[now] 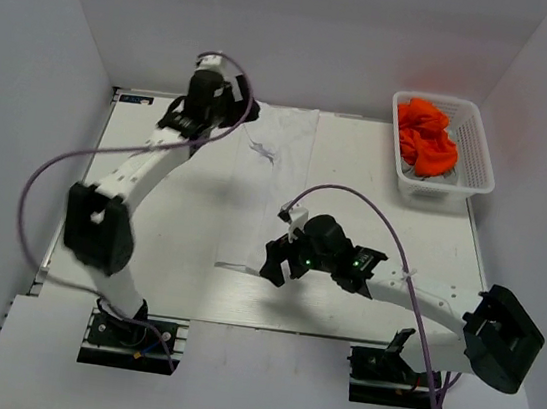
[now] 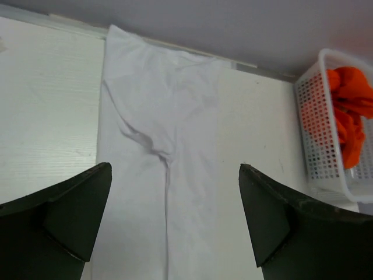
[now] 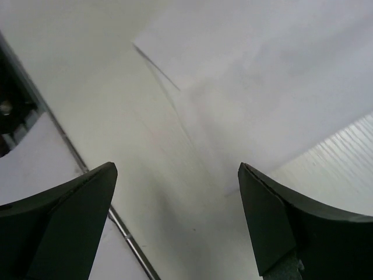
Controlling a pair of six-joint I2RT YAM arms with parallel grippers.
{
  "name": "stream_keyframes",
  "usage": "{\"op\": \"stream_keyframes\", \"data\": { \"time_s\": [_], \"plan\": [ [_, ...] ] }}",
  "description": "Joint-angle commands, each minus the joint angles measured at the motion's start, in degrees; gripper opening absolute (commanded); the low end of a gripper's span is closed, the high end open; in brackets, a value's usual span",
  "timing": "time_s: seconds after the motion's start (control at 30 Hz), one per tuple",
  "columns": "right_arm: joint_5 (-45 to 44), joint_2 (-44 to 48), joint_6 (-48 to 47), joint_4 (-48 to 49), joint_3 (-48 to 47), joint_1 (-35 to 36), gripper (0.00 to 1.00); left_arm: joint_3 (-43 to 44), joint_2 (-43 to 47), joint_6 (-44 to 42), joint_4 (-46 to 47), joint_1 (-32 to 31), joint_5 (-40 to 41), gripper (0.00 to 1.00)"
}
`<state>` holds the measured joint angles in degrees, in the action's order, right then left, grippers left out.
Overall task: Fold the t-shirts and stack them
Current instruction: Rotate the tshirt 90 degrees, then grab the bottom of the folded rectangular tshirt with both arms
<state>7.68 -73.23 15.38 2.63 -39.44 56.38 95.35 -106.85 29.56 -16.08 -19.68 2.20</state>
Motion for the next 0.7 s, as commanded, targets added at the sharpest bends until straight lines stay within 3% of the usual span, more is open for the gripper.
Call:
{"op": "stream_keyframes", "data": {
  "time_s": [0.0,0.1,0.2,0.37,0.5,0.67],
  "plan": [
    [-3.5,-2.1,1.3,-5.4,0.8,-1.5,0.90,-25.4,20.0,0.6,1.6,-1.2,4.1,1.00],
    [-4.0,-4.5,0.6,-11.7,-2.5,-2.0,0.90,-41.7,28.7,3.8,7.0,-1.2,-1.6,1.00],
    [-4.2,-6.1,0.5,-12.1,-2.0,-2.2,0.90,-49.4,33.0,5.2,-1.2,-2.3,-6.2,1.00],
    [-3.3,-7.5,1.3,-10.0,-1.2,-2.6,0.90,-64.4,41.5,10.9,-1.9,-4.2,-12.3,1.00],
    [-2.9,-8.7,2.5,-7.6,-0.9,-2.9,0.90,-69.8,46.1,11.9,-1.3,-5.9,-15.7,0.83],
    [-3.6,-11.1,5.4,-7.3,-1.0,-2.7,0.89,-69.8,42.3,9.6,-2.3,-7.6,-15.0,0.73]
  ]
}}
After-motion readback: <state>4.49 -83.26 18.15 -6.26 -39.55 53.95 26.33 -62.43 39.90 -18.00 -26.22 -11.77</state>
